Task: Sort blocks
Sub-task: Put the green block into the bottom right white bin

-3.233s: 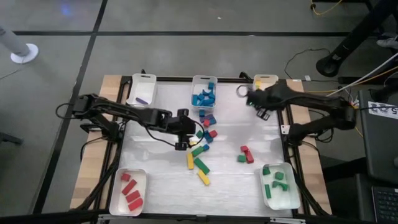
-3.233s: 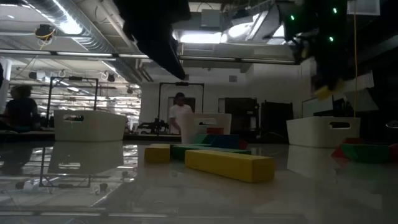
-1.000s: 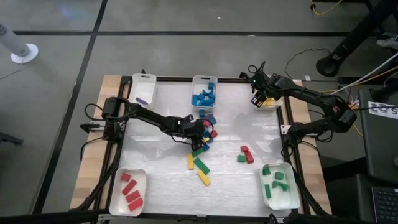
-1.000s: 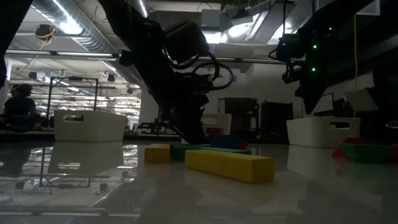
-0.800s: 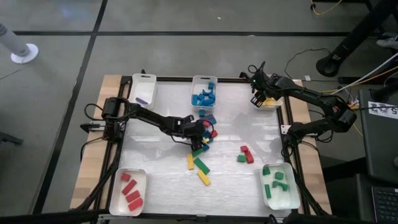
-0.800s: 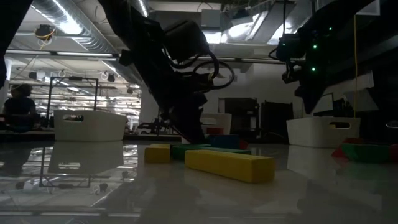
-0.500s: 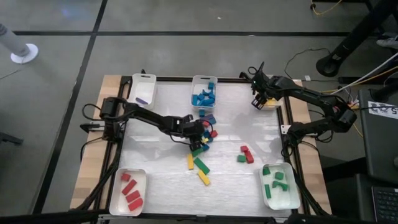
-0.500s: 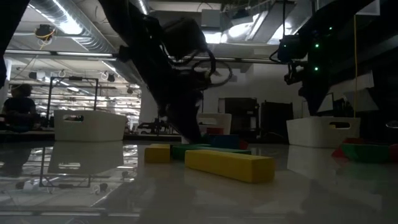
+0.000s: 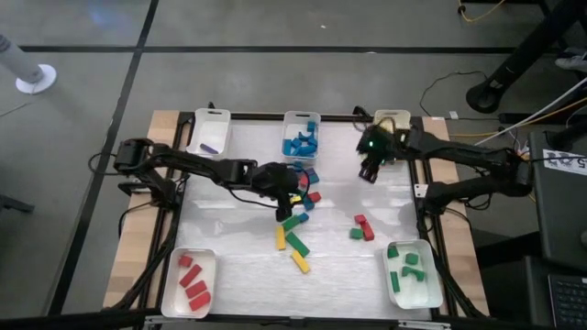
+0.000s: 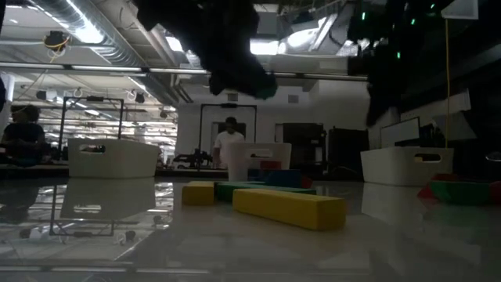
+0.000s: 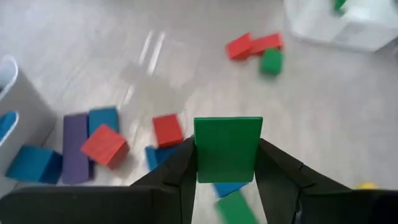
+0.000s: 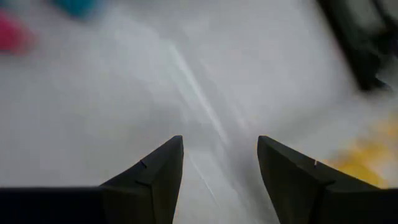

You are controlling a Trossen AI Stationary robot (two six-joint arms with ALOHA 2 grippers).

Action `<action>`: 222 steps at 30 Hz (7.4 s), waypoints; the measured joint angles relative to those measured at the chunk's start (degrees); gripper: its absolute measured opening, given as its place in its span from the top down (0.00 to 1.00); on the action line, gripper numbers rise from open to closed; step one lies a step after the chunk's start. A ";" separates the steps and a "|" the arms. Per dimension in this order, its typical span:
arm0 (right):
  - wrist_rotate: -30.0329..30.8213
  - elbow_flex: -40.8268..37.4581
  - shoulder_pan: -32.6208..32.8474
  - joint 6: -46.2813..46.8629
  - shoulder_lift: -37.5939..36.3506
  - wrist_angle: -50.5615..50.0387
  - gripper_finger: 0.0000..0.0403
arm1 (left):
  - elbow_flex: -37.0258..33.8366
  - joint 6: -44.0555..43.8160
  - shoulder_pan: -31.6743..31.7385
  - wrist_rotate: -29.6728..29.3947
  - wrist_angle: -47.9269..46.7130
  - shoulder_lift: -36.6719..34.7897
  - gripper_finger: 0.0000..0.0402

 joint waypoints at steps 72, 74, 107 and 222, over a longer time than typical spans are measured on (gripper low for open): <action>9.00 -0.04 43.10 -34.70 11.58 58.79 0.50 | 0.04 -6.69 -0.07 21.31 16.81 -2.12 0.69; 8.65 -0.04 43.10 -34.73 11.58 58.80 0.52 | 0.04 -6.69 -0.08 21.33 16.86 -2.12 0.69; 8.31 -0.09 42.40 -34.20 11.67 58.00 0.62 | 0.17 -5.52 0.13 21.04 17.70 -2.19 0.48; -26.47 17.68 42.43 11.91 32.50 9.70 0.63 | 0.02 2.87 -3.08 15.36 -5.07 -2.12 0.48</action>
